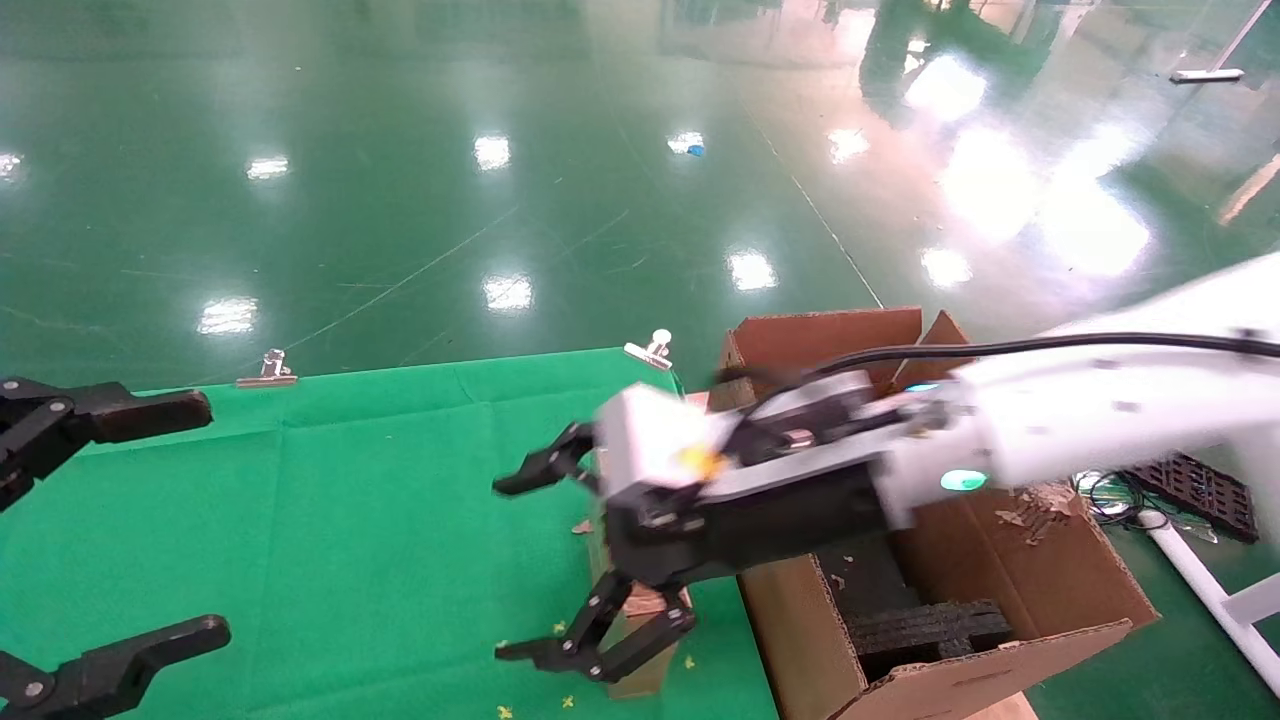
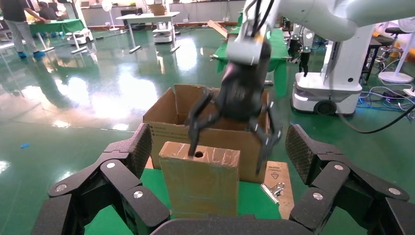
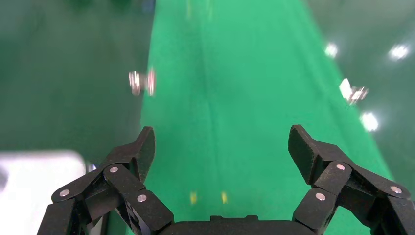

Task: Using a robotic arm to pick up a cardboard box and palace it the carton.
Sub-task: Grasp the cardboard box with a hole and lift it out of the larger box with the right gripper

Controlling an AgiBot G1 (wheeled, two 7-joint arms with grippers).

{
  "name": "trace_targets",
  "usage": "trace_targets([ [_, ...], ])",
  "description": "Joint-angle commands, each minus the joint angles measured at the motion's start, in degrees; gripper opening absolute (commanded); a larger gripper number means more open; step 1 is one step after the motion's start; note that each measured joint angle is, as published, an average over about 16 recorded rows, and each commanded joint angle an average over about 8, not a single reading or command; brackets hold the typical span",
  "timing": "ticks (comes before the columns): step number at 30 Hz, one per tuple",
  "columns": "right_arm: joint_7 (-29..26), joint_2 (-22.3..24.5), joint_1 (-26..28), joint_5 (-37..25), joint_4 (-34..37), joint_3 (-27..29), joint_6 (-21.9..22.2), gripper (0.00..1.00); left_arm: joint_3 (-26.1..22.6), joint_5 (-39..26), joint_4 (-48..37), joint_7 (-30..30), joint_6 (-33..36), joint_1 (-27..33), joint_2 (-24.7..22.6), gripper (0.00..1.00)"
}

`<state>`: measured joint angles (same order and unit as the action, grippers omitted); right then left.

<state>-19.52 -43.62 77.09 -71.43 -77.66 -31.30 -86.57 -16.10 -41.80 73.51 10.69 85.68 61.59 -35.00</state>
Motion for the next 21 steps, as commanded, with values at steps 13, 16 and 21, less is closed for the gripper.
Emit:
trace_targets([
  [13,-15.8,-11.5,23.7,-22.0,0.1,-20.4,-4.1,1.00,-0.1,0.0,0.0,0.0,0.0,0.0,0.0,1.00],
  [16,-18.3,-11.6,29.5,-21.8,0.1,-25.7,-4.4,1.00,-0.1,0.1,0.0,0.0,0.0,0.0,0.0,1.00],
  [21,-20.8,-11.8,37.2,-21.1,0.1,-35.5,-4.3,1.00,-0.1,0.1,0.0,0.0,0.0,0.0,0.0,1.00],
])
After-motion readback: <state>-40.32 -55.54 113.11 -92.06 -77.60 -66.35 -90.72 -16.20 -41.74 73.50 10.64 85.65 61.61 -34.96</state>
